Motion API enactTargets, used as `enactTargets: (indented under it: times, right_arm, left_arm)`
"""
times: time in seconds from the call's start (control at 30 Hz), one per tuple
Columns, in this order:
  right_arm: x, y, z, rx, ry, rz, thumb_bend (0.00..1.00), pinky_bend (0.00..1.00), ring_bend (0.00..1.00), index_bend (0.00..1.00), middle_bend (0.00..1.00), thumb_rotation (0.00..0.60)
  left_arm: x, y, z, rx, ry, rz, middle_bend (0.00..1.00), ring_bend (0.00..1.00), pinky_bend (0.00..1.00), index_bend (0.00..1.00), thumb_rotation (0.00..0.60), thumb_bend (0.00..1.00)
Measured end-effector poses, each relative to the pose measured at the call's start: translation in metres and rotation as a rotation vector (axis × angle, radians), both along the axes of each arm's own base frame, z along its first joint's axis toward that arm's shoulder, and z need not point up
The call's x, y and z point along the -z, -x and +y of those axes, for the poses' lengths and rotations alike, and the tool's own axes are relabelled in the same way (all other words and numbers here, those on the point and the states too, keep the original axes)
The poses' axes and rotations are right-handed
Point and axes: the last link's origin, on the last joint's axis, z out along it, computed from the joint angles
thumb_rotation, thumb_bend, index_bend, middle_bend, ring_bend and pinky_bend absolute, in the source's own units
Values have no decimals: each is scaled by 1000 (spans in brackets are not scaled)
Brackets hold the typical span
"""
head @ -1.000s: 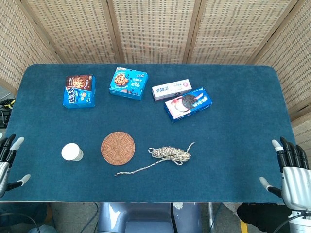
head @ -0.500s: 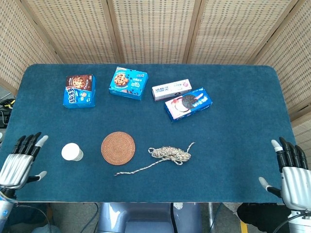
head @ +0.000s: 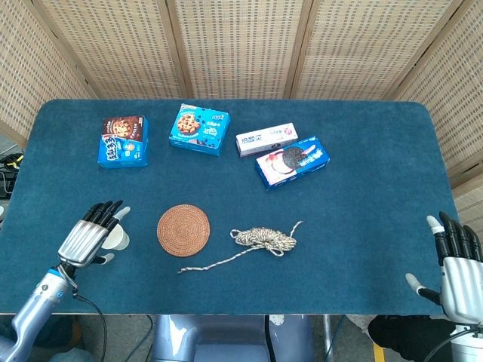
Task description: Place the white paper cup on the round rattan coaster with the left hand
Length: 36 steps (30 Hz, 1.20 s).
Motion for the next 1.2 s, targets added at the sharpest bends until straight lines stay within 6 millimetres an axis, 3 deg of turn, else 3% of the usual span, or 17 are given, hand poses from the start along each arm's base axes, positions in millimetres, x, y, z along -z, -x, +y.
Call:
enactTargets:
  times: [0.3,0.47,0.7,1.0,1.2]
  right_arm:
    - [0,1,0,4,2,0,0,0,0,22,0,600]
    - [-1,1,0,6,5,-3,0,0,0,22,0,600]
    - [-1,1,0,4,6,-3,0,0,0,22,0,600]
    - [-2,1,0,3,7,-6,0,0,0,22,0,600]
    - [-1,1,0,5,5,-7,0,0,0,22,0,600]
  left_arm:
    - [6,4,8,-1,25,30,206,262,325,19,600,0]
    - [6,8,12,-39,22,43,307,362,387,121,600,0]
    - [6,10,16,-59,21,46,517,578,483,327,600,7]
    - [-3,8,18,-56,-23,37,531,581,489,345,600,10]
    - [-18,-6,25,-47,-58,-52,531,578,489,344,600,10]
